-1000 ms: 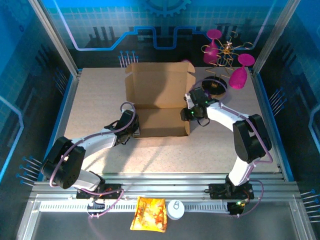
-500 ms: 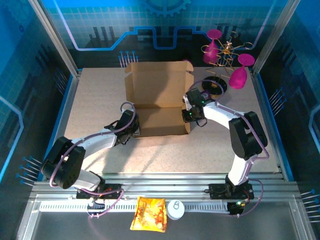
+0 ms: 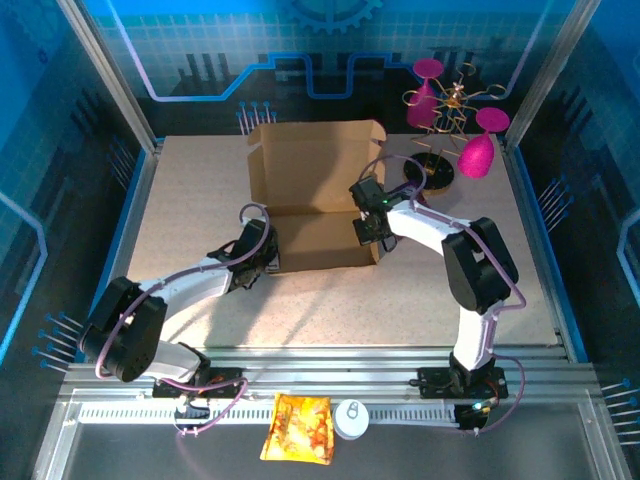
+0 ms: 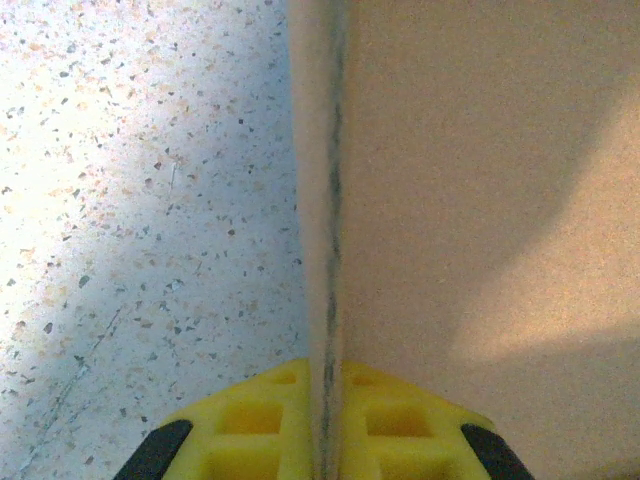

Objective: Fold the paper box

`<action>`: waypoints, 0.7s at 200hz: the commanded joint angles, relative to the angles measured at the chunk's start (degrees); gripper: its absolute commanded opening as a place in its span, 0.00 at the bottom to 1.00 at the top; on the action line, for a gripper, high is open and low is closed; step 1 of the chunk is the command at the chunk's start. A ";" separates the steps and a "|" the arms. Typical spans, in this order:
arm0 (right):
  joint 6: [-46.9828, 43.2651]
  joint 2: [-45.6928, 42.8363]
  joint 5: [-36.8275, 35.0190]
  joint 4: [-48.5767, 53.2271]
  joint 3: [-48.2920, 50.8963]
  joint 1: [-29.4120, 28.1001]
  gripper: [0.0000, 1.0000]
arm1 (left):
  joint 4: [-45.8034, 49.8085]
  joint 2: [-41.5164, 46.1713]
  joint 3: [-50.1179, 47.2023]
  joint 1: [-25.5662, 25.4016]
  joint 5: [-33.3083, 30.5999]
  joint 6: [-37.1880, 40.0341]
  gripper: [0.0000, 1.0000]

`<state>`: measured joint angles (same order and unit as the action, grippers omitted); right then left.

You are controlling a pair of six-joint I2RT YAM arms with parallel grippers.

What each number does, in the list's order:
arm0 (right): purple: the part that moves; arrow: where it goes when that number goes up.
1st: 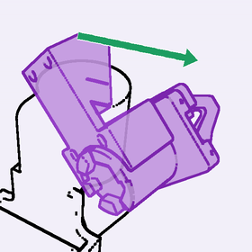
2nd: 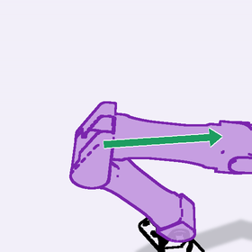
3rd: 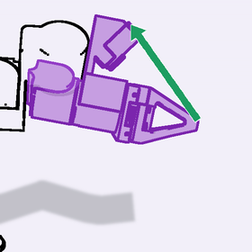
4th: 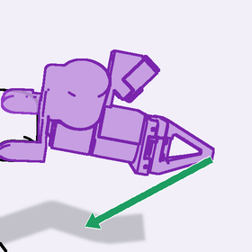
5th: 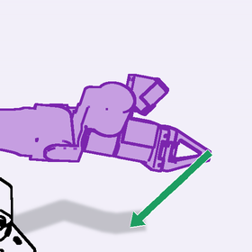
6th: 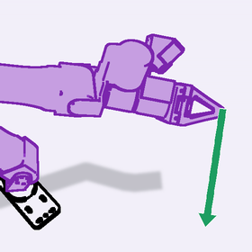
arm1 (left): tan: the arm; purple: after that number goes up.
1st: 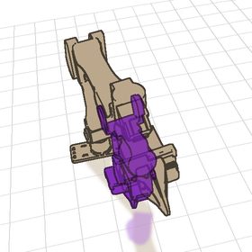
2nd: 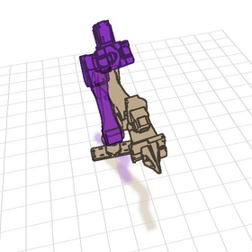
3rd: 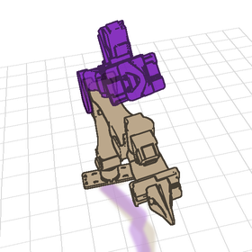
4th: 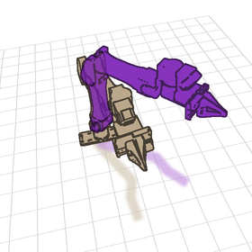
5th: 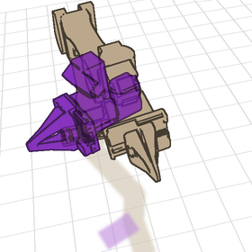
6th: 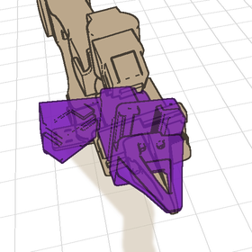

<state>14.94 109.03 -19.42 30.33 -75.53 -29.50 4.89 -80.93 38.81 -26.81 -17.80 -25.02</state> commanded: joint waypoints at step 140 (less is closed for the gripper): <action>-6.67 -12.14 17.30 -2.40 1.64 2.42 0.68 | 0.57 3.75 -0.74 2.17 -2.54 3.95 0.00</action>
<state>11.75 103.11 -13.74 31.33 -73.89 -29.63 7.01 -79.42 39.29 -26.24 -20.12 -23.55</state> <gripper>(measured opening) 0.610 0.088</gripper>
